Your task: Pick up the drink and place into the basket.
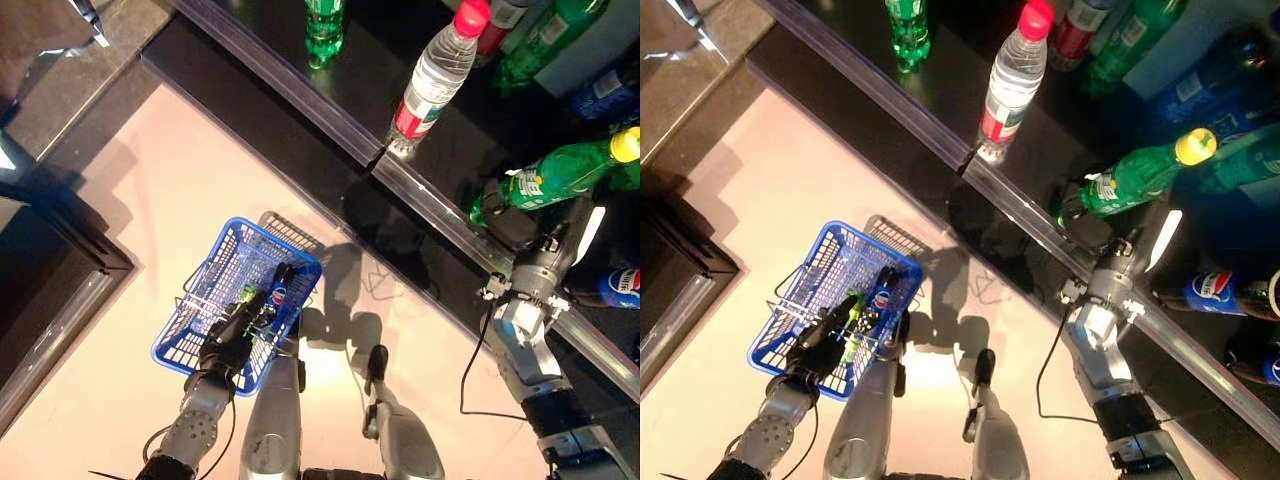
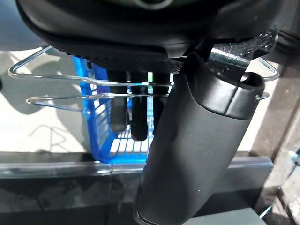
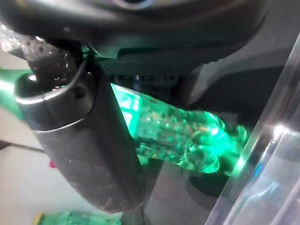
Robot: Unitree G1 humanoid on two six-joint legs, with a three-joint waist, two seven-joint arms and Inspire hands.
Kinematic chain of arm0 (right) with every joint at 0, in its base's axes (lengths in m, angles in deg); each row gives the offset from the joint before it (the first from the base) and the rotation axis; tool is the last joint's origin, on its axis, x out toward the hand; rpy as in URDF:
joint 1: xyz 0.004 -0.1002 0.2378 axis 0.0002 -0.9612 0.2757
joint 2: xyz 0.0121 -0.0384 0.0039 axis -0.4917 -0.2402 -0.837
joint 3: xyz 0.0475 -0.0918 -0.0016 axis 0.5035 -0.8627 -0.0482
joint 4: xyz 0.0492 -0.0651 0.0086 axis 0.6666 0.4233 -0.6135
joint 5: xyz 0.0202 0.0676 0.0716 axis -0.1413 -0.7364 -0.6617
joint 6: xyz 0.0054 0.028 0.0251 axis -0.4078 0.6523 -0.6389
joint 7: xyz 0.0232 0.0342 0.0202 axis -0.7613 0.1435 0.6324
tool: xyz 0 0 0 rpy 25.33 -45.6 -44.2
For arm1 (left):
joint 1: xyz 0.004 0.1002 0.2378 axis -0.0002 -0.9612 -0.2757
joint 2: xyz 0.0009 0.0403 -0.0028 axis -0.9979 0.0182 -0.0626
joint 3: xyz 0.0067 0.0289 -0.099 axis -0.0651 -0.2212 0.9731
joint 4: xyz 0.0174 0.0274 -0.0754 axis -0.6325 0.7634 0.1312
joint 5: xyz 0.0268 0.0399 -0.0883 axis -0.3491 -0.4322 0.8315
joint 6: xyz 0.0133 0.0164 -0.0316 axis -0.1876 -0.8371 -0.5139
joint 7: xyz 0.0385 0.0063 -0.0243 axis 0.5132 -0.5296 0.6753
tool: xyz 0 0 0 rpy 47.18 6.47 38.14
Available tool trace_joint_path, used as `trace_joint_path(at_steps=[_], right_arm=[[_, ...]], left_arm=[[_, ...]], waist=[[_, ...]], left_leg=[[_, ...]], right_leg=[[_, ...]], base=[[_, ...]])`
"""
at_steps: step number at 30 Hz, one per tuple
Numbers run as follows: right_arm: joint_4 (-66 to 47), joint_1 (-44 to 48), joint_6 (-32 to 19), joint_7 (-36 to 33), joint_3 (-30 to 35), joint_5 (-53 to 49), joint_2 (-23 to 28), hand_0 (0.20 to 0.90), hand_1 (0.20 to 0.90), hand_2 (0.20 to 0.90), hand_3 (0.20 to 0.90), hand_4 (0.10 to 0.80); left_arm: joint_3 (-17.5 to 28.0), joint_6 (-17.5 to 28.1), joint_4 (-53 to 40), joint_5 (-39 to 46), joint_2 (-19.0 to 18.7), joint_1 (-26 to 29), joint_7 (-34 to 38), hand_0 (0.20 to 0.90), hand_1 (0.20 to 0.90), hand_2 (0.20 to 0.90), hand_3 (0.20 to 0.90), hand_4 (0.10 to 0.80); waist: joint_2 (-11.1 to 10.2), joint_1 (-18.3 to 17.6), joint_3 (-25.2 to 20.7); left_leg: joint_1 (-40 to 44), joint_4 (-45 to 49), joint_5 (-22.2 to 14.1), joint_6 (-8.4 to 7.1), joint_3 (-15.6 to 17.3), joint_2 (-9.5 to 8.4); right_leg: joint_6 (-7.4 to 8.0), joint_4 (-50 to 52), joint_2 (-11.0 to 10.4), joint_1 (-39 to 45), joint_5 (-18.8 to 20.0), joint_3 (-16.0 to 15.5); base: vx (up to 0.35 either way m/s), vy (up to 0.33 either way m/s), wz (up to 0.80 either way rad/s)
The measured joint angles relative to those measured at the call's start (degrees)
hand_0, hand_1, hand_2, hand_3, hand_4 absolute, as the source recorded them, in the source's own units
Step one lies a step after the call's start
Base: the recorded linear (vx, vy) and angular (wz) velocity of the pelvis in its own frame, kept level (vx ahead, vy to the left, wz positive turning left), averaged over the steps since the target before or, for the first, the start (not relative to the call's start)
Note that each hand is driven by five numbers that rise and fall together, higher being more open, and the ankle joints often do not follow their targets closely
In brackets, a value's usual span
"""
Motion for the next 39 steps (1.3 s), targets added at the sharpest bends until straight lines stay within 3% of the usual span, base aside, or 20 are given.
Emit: trace_joint_path(at_steps=[13, 14, 16, 39], right_arm=[[13.82, 15.47, -2.42, 1.95, 0.01, -9.86, 0.27, 0.900, 0.900, 0.900, 0.900, 0.800], [14.04, 16.16, -2.42, 2.10, 0.00, -9.87, 0.28, 0.545, 0.545, 0.545, 0.485, 0.385], [15.14, 17.69, -2.40, 2.84, -0.11, -9.87, 0.27, 0.300, 0.300, 0.300, 0.200, 0.100], [15.74, 17.00, -1.44, 4.03, -0.14, -9.58, 0.01, 0.300, 0.300, 0.300, 0.200, 0.100]], left_arm=[[-1.28, 0.00, 1.48, 0.16, -0.04, 5.82, 0.01, 0.300, 0.300, 0.300, 0.200, 0.100], [-1.48, 0.01, 1.56, 0.16, -0.04, 6.00, 0.01, 0.300, 0.300, 0.300, 0.200, 0.100], [-1.53, 0.01, 1.79, 0.16, -0.03, 6.41, 0.01, 0.300, 0.300, 0.300, 0.200, 0.100], [-1.79, 0.03, 1.78, 0.16, 0.23, 5.81, 0.01, 0.300, 0.300, 0.300, 0.200, 0.100]], waist=[[-0.02, -0.06, 0.02], [-0.01, -0.07, 0.02], [0.00, -0.06, 0.03], [0.09, -0.16, 0.06]], left_leg=[[-3.86, -1.01, 1.29, 0.57, -0.87, -0.87], [-3.87, -1.25, 1.44, 0.64, -0.89, -0.98], [-4.11, -1.27, 1.48, 0.69, -0.98, -1.18], [-4.47, -1.28, 2.98, 2.65, 0.02, -2.81]], right_leg=[[0.29, 0.03, -0.17, -3.85, 0.26, -1.26], [0.34, 0.11, -0.28, -4.05, 0.26, -1.25], [0.47, 0.57, -0.39, -4.53, 0.17, -1.24], [2.21, 11.29, -3.14, -10.37, -3.29, -0.07]], base=[[-0.024, 0.005, 0.03], [0.000, 0.000, 0.00], [0.001, 0.015, -0.01], [-0.005, 0.027, 0.00]])
